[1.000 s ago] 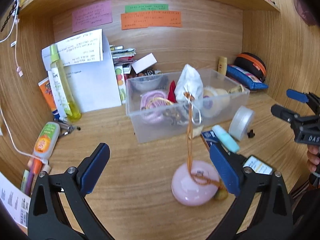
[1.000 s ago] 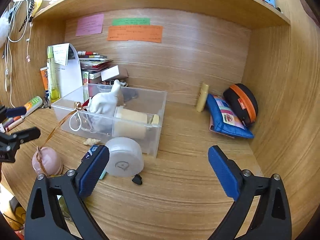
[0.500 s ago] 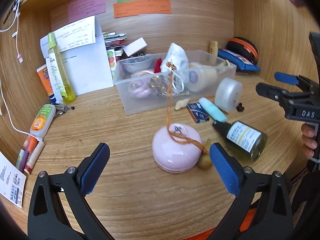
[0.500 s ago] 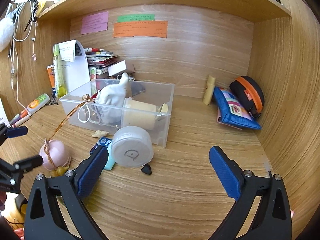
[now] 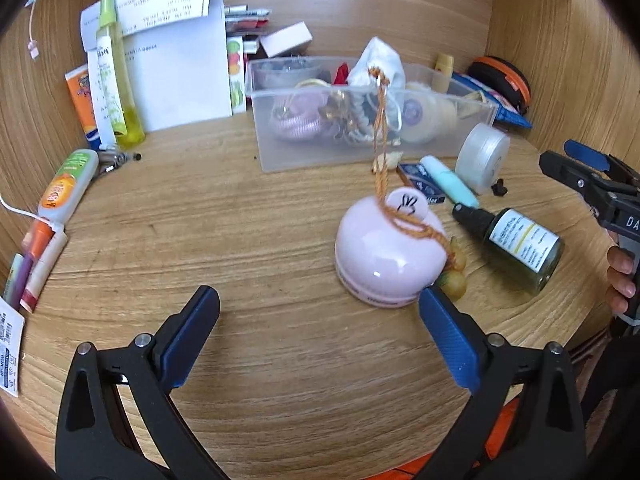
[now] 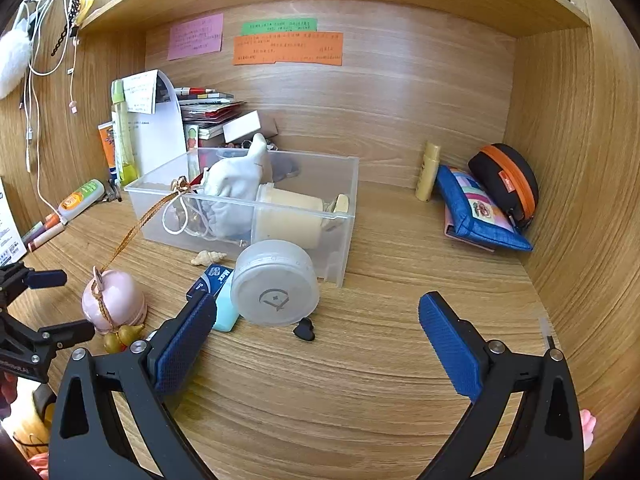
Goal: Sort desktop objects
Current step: 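Withdraw both grippers from the box toward the gourd charm and green bottle, then grasp the green gourd charm with left gripper while right gripper grasps the dark green bottle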
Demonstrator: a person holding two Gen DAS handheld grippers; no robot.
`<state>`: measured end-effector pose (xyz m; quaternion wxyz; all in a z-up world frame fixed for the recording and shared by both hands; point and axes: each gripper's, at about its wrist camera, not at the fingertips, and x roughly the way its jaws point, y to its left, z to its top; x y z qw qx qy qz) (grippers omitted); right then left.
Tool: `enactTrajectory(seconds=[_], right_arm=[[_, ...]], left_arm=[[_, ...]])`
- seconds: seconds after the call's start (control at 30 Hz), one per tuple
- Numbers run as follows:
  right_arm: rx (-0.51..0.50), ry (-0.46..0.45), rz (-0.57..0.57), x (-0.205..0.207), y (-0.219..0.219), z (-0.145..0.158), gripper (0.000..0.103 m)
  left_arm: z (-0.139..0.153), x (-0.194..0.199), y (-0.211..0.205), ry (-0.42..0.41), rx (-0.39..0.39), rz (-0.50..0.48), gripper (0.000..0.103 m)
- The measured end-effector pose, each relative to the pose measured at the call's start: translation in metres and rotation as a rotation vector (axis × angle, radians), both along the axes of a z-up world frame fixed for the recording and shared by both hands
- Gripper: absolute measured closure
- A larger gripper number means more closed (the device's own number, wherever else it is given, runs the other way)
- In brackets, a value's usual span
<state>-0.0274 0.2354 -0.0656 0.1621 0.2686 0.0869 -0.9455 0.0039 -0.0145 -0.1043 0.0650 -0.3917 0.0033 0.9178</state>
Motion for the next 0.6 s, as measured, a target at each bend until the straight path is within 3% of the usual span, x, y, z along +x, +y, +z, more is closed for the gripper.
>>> enactTrajectory(seconds=[0.2,0.4,0.47,0.5,0.6], right_arm=[[0.006,-0.014,0.006,-0.002,-0.002,-0.005,0.002],[-0.004,-0.006,0.001,-0.001,0.002,-0.002,0.002],[-0.01,-0.003,-0.001,0.0,0.004,-0.001,0.002],[-0.013,-0.004,0.0,-0.001,0.004,-0.001,0.002],[-0.017,-0.005,0.004,-0.001,0.005,0.0,0.002]], left_arm=[[0.0,0.004,0.004,-0.021,0.042,-0.027,0.002],[0.017,0.023,0.022,0.079,0.091,-0.109,0.002],[0.018,0.025,0.032,0.085,0.092,-0.129,0.01],[0.016,0.025,0.037,0.071,0.094,-0.142,0.025],[0.007,0.016,0.049,0.016,0.102,-0.172,0.044]])
